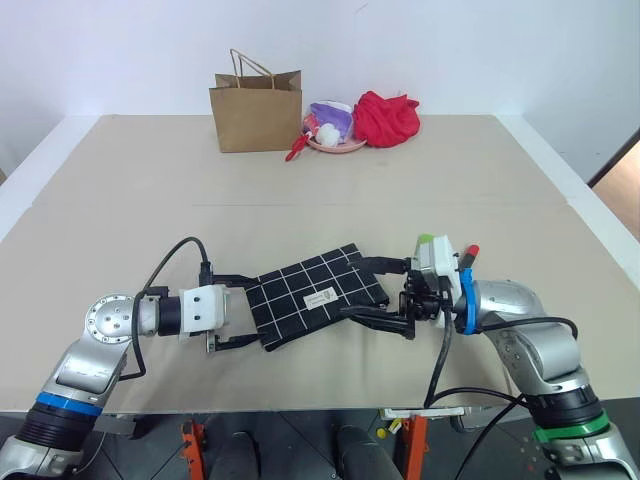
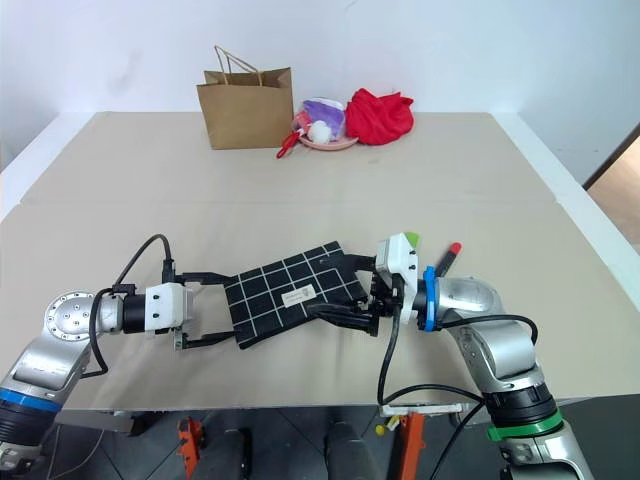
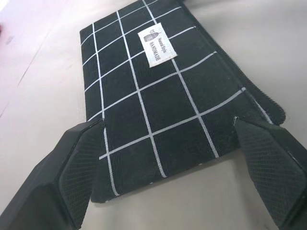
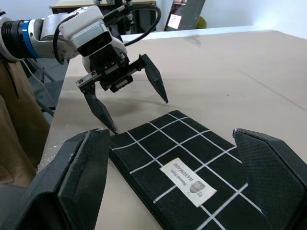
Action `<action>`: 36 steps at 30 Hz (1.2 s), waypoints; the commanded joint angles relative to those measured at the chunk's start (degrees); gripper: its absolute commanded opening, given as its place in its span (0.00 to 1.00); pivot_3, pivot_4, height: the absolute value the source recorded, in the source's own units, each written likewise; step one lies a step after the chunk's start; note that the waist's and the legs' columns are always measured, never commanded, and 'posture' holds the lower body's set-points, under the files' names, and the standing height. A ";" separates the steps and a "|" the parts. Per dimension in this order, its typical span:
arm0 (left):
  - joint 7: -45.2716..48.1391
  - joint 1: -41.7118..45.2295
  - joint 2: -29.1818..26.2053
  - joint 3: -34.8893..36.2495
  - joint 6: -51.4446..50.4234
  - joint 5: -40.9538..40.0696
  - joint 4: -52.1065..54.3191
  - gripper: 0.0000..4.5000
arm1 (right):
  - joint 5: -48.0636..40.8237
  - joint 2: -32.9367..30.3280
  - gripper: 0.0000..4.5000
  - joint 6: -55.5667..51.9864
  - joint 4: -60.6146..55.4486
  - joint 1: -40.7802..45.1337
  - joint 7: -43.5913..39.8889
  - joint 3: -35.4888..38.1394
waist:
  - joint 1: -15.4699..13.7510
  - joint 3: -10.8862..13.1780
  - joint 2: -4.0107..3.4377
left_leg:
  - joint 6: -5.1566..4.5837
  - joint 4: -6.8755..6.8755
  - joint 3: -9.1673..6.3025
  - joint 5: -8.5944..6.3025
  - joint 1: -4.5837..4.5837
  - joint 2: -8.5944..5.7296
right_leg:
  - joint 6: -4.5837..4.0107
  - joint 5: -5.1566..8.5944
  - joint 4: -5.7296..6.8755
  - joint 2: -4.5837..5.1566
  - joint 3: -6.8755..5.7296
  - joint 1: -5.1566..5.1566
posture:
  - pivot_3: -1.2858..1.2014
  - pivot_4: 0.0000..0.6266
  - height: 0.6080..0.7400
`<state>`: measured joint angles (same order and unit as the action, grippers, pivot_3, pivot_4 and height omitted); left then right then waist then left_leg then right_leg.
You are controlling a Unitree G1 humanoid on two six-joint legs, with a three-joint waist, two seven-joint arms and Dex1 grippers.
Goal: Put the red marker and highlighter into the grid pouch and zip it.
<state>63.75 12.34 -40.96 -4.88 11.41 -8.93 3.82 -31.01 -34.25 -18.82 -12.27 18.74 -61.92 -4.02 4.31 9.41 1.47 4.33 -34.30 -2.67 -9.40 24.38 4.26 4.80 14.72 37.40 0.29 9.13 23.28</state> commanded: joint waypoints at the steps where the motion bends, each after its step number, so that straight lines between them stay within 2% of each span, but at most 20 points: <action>1: 0.26 -1.11 -1.04 0.29 0.44 -0.97 3.57 1.00 | -0.77 1.27 0.68 -0.23 -0.11 -0.79 3.07 2.96 | 0.00 0.00 0.00 | 0.00 0.00 0.00 0.00 0.00 0.00 | 0.00 0.00 0.01 0.00 0.00 0.00 | 0.52 0.24 1.00; 3: 0.26 -2.01 -1.21 0.74 -0.33 -1.68 4.85 1.00 | -1.45 2.04 0.47 -0.94 -0.12 -1.79 5.17 4.50 | 0.00 0.00 0.00 | 0.00 -0.01 0.00 0.00 0.00 0.00 | 0.00 0.00 0.02 0.00 0.00 0.00 | 0.52 0.24 1.00; 6: 0.05 -3.14 -1.62 1.44 -1.33 -2.52 6.81 1.00 | 0.46 2.67 0.09 -0.79 0.91 -3.57 8.44 5.50 | 0.00 0.00 0.00 | 0.00 -0.02 0.00 0.00 0.00 0.00 | -0.02 0.01 0.03 0.00 0.00 -0.01 | 0.52 0.24 1.00; 7: 0.01 -3.38 -1.74 1.60 -1.27 -2.65 7.26 1.00 | 0.93 3.02 0.00 -1.06 1.04 -4.15 9.62 5.54 | 0.00 0.00 0.00 | 0.00 -0.02 0.00 0.00 0.00 0.00 | -0.03 0.02 0.03 0.00 0.00 -0.01 | 0.52 0.24 1.00; 18: -0.51 -4.39 -1.55 1.01 -0.66 -2.15 8.96 1.00 | 11.02 8.90 0.00 -4.43 4.16 -3.22 24.66 2.32 | 0.10 0.01 -0.01 | -0.01 -0.05 0.00 0.02 -0.06 0.00 | -0.17 0.02 0.12 0.00 0.01 0.03 | 0.52 0.24 1.00; 31: -0.83 -4.00 -1.49 0.71 0.89 -0.74 7.65 1.00 | 15.92 9.34 0.00 -4.89 5.11 -7.06 24.88 -1.94 | 0.05 -0.01 0.00 | -0.01 -0.03 0.00 0.01 -0.05 0.00 | -0.16 0.10 0.12 0.00 0.00 -0.01 | 0.52 0.24 1.00; 36: -1.09 -3.65 -2.63 0.29 10.97 4.31 1.88 1.00 | 16.05 10.54 0.00 -5.24 4.45 -7.81 26.22 -1.51 | 0.04 -0.04 0.01 | -0.01 -0.04 0.00 0.01 -0.09 0.00 | -0.18 0.09 0.12 0.00 0.00 -0.03 | 0.52 0.24 1.00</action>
<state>63.01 8.17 -42.40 -4.63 18.09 -6.33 6.85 -15.41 -23.93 -22.76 -7.77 12.04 -36.11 -5.09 4.35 9.37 1.48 4.32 -34.33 -2.67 -9.39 24.28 4.26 4.62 14.80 37.52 0.29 9.13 23.26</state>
